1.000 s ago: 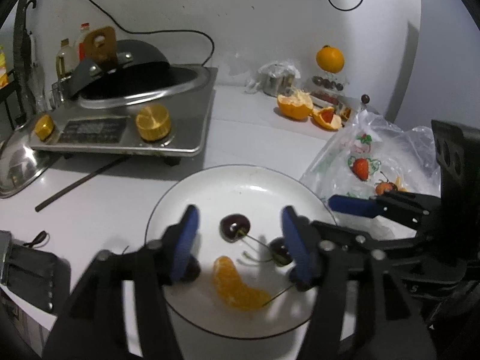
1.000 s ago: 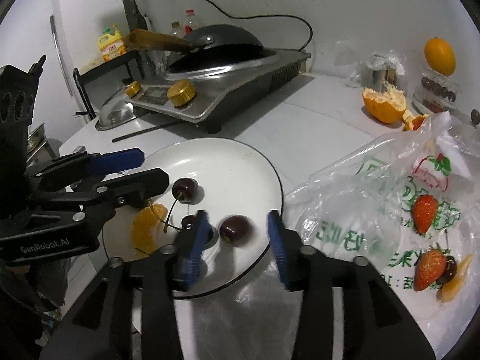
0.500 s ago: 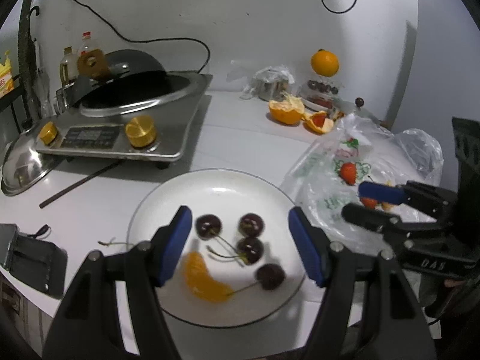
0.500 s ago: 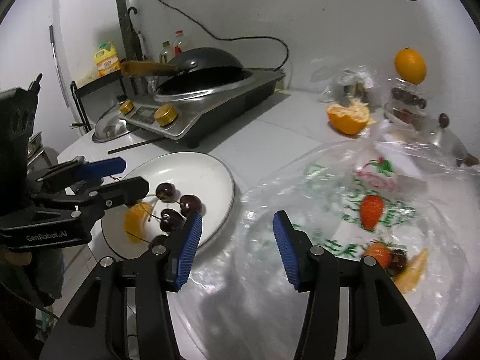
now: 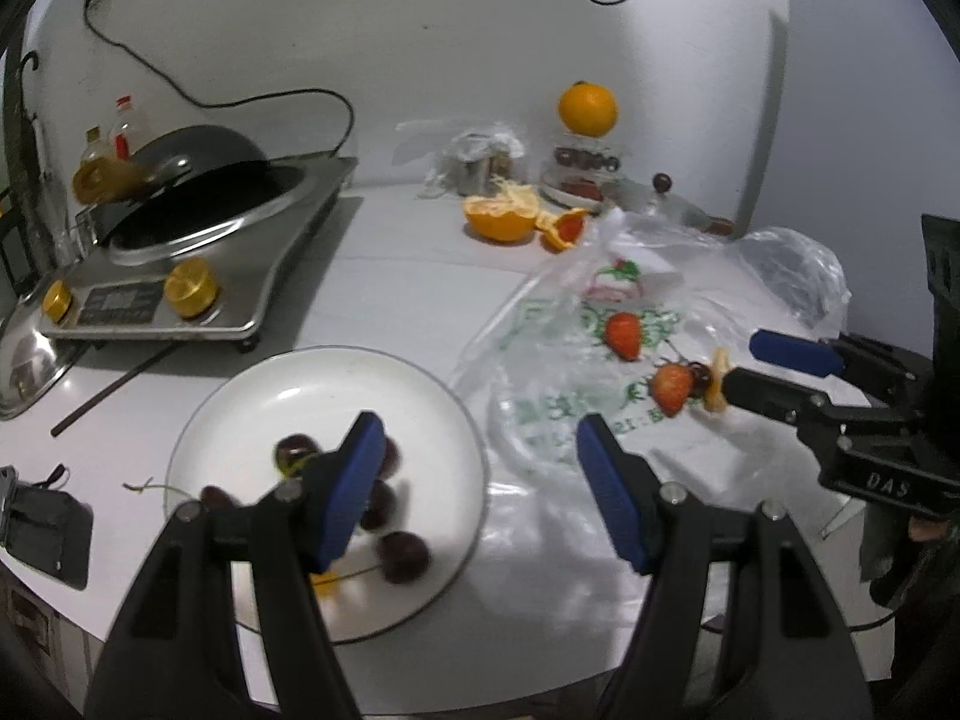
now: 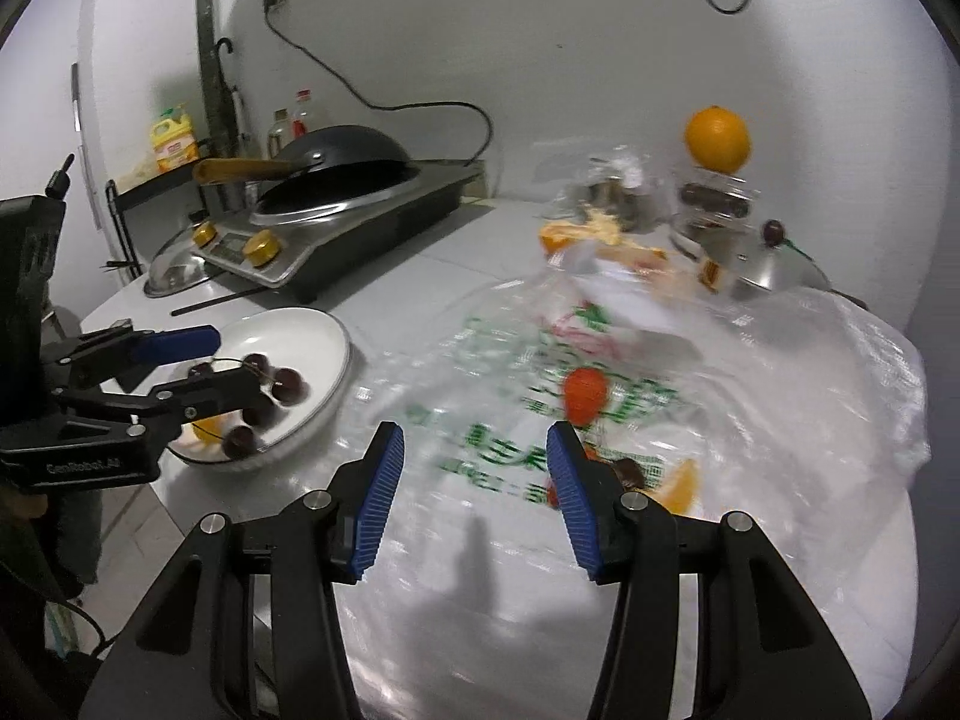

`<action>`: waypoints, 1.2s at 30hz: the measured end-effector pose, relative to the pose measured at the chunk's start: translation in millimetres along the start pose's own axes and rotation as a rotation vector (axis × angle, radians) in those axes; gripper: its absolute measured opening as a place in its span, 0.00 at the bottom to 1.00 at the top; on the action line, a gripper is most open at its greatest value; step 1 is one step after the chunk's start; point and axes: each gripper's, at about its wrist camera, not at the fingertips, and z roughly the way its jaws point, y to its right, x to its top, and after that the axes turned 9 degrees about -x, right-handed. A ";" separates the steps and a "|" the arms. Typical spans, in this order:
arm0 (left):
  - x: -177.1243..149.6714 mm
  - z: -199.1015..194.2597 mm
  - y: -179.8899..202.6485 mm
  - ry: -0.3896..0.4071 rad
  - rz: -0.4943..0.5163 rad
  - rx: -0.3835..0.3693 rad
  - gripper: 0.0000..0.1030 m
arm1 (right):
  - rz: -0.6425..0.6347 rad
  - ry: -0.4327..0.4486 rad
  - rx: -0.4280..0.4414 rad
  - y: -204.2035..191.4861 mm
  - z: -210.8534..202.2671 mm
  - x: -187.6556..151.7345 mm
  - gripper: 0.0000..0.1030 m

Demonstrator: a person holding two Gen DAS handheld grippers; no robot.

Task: Organize fruits
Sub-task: 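Return the right tool to the bag and grasp a mandarin segment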

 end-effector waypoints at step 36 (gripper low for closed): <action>9.8 55.9 81.3 -0.091 0.095 -0.075 0.66 | -0.088 -0.204 -0.058 66.6 73.9 -27.9 0.64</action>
